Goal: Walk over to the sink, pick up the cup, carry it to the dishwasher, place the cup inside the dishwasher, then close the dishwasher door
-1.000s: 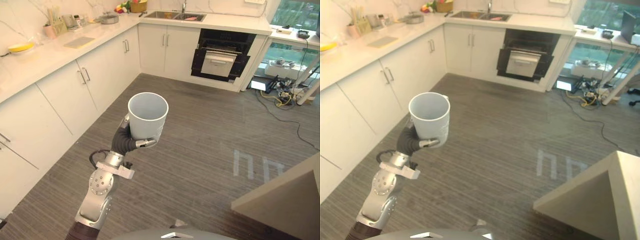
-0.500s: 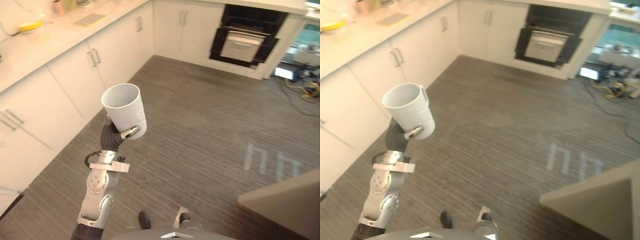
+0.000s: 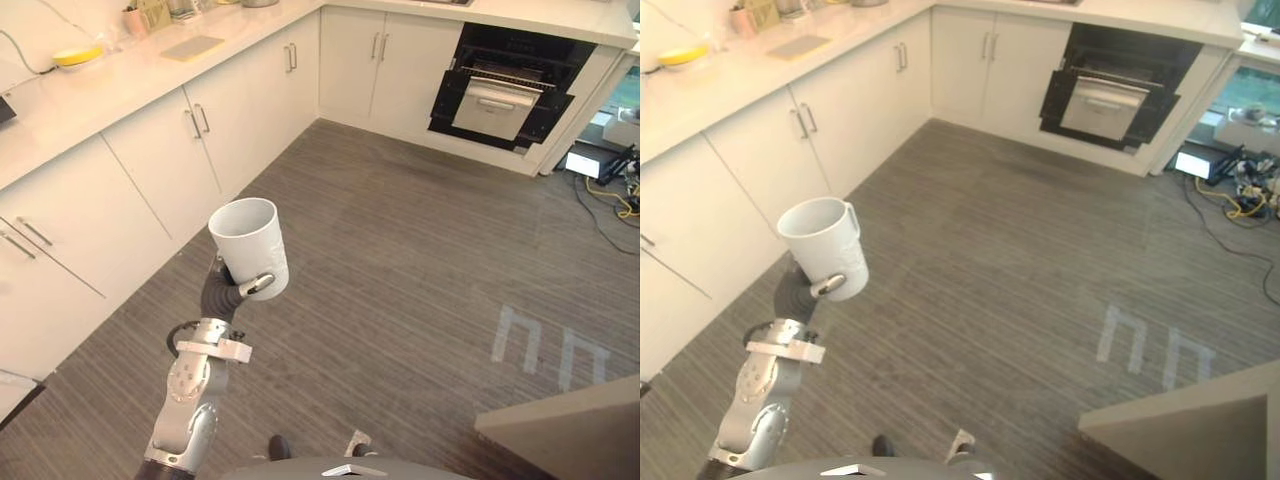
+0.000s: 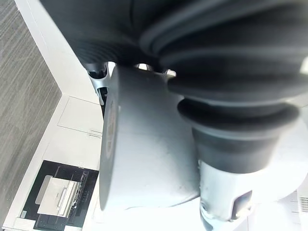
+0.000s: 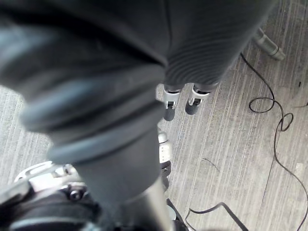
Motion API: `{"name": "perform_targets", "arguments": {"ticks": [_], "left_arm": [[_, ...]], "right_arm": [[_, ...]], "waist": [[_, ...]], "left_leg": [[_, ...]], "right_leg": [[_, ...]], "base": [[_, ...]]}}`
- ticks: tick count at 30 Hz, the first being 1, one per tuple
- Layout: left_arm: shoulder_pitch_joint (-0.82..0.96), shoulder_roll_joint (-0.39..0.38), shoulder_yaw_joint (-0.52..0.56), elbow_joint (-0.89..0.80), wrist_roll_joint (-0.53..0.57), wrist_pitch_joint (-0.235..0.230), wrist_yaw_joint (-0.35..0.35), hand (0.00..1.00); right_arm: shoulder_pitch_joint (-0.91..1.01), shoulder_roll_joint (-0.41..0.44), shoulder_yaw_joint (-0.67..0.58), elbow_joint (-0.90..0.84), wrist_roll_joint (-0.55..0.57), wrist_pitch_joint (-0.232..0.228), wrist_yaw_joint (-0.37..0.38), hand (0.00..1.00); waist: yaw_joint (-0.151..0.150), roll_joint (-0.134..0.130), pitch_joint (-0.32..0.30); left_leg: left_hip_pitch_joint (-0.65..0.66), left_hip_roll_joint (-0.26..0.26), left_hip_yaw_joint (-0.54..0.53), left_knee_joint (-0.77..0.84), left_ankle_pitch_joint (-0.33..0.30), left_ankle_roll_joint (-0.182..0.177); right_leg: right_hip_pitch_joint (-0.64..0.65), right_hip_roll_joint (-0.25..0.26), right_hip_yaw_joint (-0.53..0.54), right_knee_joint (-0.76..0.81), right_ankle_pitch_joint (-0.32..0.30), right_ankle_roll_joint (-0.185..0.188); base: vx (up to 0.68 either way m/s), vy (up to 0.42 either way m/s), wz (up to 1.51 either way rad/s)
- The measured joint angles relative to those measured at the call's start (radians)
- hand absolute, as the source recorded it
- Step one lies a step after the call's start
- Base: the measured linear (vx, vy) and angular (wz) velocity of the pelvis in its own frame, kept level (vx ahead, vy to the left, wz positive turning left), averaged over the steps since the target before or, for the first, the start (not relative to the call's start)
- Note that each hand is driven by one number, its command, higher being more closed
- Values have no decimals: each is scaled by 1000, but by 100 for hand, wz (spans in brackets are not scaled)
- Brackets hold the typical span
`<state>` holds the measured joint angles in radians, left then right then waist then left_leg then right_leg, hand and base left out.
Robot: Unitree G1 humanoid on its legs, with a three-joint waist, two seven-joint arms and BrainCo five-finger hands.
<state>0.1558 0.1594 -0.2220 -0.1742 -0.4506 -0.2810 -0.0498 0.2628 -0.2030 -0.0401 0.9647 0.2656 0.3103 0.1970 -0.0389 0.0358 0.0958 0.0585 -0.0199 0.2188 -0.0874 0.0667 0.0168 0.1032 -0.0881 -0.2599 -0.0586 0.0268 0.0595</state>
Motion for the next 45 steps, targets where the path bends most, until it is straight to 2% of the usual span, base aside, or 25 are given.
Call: {"name": "perform_targets", "arguments": {"ticks": [2,3,12,16,21,31,45], "left_arm": [[6,0,0,0,0,0,-1,100],[26,23,-16,0,0,0,0,100],[26,18,-12,0,-9,-1,-1,100],[27,15,23,-1,-21,-2,-2,100],[27,6,67,-4,-52,-4,-3,100],[37,4,67,-10,-59,-4,-23,100],[37,-6,66,-10,-61,-3,-27,100]], "right_arm": [[0,2,0,4,-9,0,0,0],[-12,9,0,44,-38,-1,-1,0],[-11,9,1,44,-37,-1,2,0],[-8,9,14,44,-37,3,12,0],[-11,6,20,43,-37,13,16,0],[-14,3,19,41,-36,20,19,0],[-14,4,-4,42,-36,42,21,0]], "waist": [[5,-4,-4],[14,-24,-35],[14,-25,-35],[28,-28,-37],[27,-27,-38],[14,-21,-42],[13,-15,-45]], "left_leg": [[4,1,0,0,-1,-2],[-4,0,-1,0,-1,-4],[0,-8,-27,0,2,0],[16,-12,-29,0,1,1],[16,-13,-27,0,-3,-2],[27,-6,1,0,-9,-5],[34,-5,2,1,-9,-3]], "right_leg": [[3,2,0,-3,0,0],[5,2,1,-27,10,10],[20,-3,-27,-27,9,11],[36,-6,-27,-28,8,11],[35,-7,-17,-28,11,9],[33,2,14,-28,7,6],[38,6,19,-22,11,4]], "base": [[0,0,0],[0,0,0],[3,4,7],[8,6,5],[-5,2,-1],[-13,2,-9],[0,0,0]]}}
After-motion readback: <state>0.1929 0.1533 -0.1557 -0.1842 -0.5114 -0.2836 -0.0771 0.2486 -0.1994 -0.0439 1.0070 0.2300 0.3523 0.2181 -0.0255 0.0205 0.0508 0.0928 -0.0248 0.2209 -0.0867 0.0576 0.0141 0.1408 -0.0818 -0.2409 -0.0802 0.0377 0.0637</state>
